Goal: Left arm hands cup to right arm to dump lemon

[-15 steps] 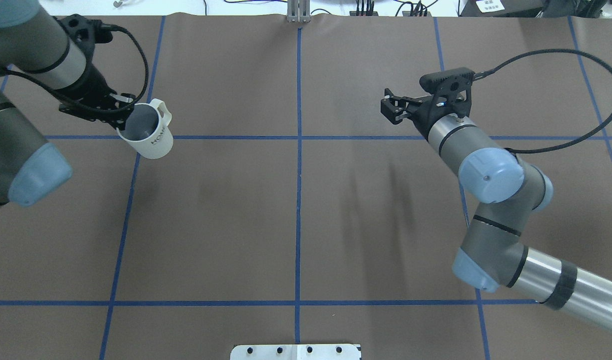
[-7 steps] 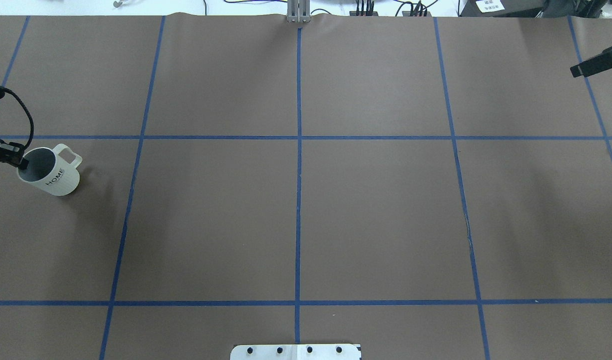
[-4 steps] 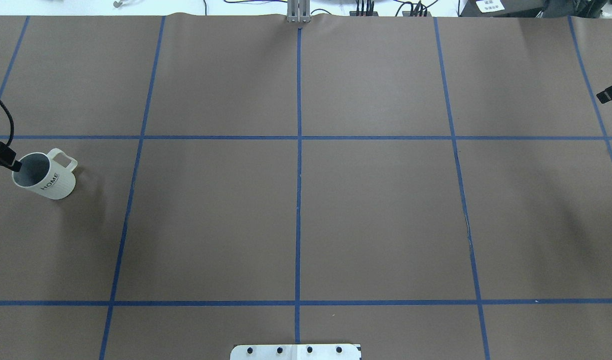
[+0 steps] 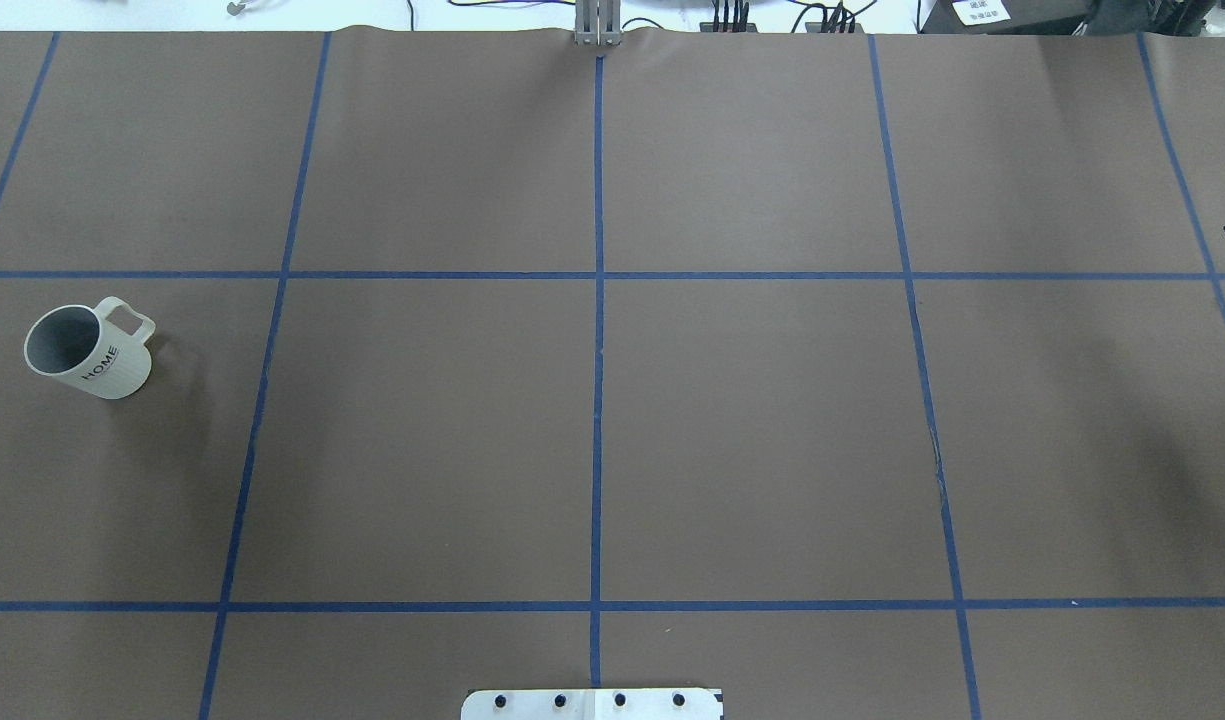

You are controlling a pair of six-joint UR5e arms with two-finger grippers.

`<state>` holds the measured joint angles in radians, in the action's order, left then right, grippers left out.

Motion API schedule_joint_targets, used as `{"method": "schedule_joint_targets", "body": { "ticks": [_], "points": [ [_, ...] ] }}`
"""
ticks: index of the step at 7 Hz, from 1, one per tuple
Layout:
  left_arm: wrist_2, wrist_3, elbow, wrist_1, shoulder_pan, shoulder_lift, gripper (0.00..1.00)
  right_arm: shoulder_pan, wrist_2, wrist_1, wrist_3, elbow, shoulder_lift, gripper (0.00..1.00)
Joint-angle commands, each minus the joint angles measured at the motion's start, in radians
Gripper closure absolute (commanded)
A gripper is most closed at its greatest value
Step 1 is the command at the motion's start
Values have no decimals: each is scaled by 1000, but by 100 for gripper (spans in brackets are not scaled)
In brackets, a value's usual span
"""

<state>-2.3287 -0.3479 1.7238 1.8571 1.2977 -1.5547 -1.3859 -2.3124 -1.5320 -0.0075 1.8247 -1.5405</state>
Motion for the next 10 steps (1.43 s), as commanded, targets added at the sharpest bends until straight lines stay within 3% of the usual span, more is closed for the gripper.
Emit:
{"method": "schedule_joint_targets", "body": {
  "ticks": [1, 4, 6, 10],
  "points": [
    [0, 84, -6, -133, 70, -25, 0, -21, -2, 0, 12, -4, -24, 0],
    [-23, 142, -7, -385, 129, -149, 0, -45, -2, -40, 14, -39, 3, 0],
    [-21, 170, -18, -409, 137, -166, 0, -45, -2, -89, 15, -68, 42, 0],
    [-18, 161, -12, -397, 141, -159, 0, -45, 1, -82, 15, -70, 57, 0]
  ]
}}
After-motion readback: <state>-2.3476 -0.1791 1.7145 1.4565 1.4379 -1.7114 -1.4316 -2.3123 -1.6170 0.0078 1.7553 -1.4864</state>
